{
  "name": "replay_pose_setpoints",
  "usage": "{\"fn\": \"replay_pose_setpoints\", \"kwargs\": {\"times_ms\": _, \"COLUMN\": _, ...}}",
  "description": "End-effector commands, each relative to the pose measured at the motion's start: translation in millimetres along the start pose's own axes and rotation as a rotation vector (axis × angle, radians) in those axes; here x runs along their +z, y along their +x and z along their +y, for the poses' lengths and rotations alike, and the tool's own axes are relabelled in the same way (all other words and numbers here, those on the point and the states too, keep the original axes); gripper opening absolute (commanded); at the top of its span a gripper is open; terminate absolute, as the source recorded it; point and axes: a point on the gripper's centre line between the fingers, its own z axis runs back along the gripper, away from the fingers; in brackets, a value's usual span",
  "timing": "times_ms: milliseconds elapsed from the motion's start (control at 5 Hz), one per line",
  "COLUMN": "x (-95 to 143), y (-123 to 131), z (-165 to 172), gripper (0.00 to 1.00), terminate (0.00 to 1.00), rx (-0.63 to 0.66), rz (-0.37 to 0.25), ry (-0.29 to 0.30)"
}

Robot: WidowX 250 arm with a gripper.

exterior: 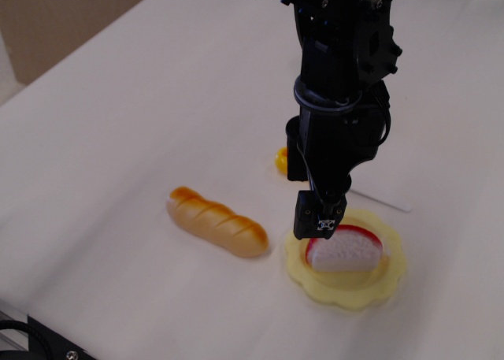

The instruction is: Take sushi off plate

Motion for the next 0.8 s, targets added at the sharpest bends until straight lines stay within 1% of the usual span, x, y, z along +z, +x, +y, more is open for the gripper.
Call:
{"fn": "replay_pose_setpoints", "kwargs": {"times_ms": 0, "x": -3, "y": 6, "z": 0, "gripper": 1.0, "terminate": 0.0, "rx": 0.01, "rz": 0.022, "ry": 0.028}}
{"fn": "replay_pose_setpoints", "kwargs": {"times_ms": 200, "x": -3, "y": 5, "z": -8, "gripper": 1.0, "terminate": 0.0, "rx": 0.009, "rz": 0.032, "ry": 0.015}}
{"fn": "replay_pose_setpoints", "kwargs": {"times_ms": 400, "x": -11, "y": 7, "z": -14, "gripper": 1.0, "terminate": 0.0, "rx": 0.013, "rz": 0.041, "ry": 0.013}}
{"fn": "replay_pose_setpoints", "kwargs": {"times_ms": 600, "x": -23, "y": 14, "z": -13, "gripper": 1.0, "terminate": 0.0, "rx": 0.007, "rz": 0.055, "ry": 0.013}}
